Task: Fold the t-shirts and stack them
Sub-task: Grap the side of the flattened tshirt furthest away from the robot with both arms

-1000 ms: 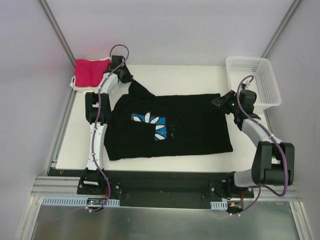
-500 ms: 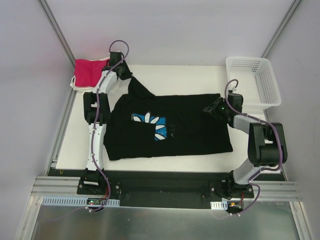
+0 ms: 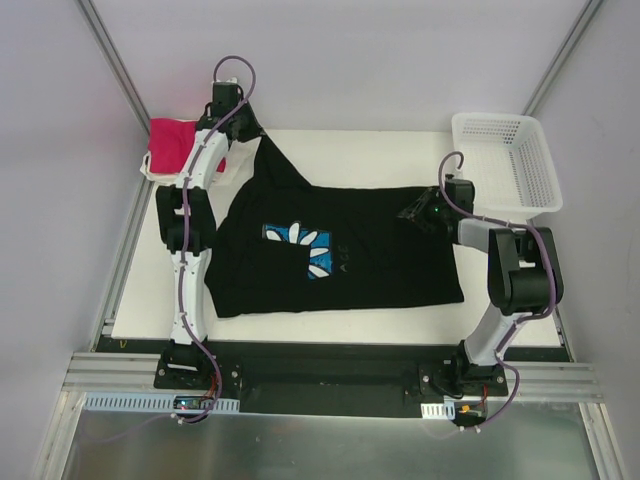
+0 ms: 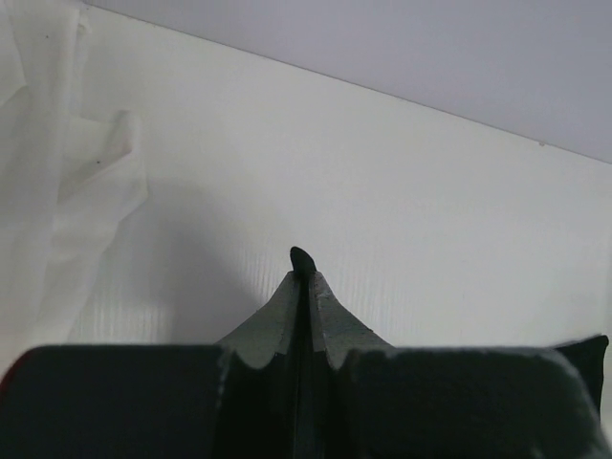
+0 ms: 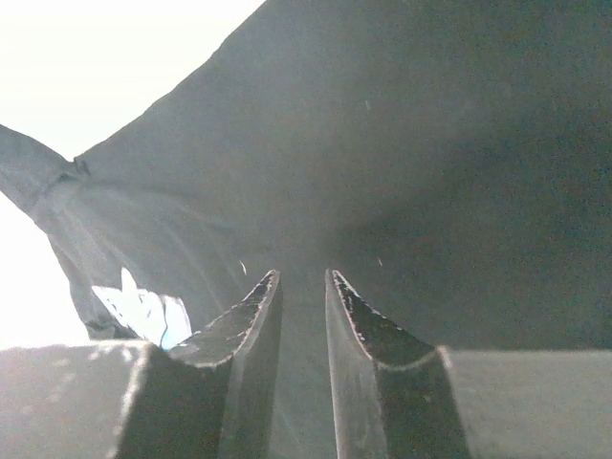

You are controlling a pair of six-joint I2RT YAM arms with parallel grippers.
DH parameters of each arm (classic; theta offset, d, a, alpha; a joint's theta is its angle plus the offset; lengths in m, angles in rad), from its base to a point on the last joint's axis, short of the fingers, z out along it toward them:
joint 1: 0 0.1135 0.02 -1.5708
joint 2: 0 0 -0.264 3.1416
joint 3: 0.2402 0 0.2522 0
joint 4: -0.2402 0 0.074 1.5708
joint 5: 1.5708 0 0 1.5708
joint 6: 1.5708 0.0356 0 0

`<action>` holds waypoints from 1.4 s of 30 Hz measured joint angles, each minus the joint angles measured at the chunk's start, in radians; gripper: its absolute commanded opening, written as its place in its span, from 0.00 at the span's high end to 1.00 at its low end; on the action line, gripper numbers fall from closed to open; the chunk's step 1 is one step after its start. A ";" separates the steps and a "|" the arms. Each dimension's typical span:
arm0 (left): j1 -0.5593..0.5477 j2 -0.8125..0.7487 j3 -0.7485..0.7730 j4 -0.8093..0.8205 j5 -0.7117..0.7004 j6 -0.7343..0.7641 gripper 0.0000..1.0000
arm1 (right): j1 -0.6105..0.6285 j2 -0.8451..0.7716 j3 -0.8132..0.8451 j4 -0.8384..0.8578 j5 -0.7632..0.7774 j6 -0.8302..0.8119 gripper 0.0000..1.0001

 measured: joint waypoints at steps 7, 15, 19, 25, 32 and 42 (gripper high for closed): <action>0.000 -0.031 -0.023 -0.002 0.000 0.014 0.99 | 0.000 0.128 0.237 -0.083 0.020 -0.033 0.62; 0.000 -0.039 -0.066 -0.003 -0.002 0.030 0.99 | -0.019 0.273 0.550 -0.222 0.069 -0.091 0.59; 0.000 -0.042 -0.072 -0.004 -0.004 0.048 1.00 | -0.056 0.327 0.664 -0.300 0.093 -0.114 0.59; 0.002 -0.057 -0.088 -0.005 -0.005 0.059 1.00 | -0.106 0.375 0.758 -0.391 0.126 -0.159 0.58; 0.002 -0.084 -0.109 -0.007 -0.018 0.069 1.00 | -0.122 0.375 0.767 -0.429 0.138 -0.190 0.58; 0.002 -0.154 -0.170 -0.014 -0.115 0.069 1.00 | -0.120 0.375 0.741 -0.418 0.114 -0.198 0.58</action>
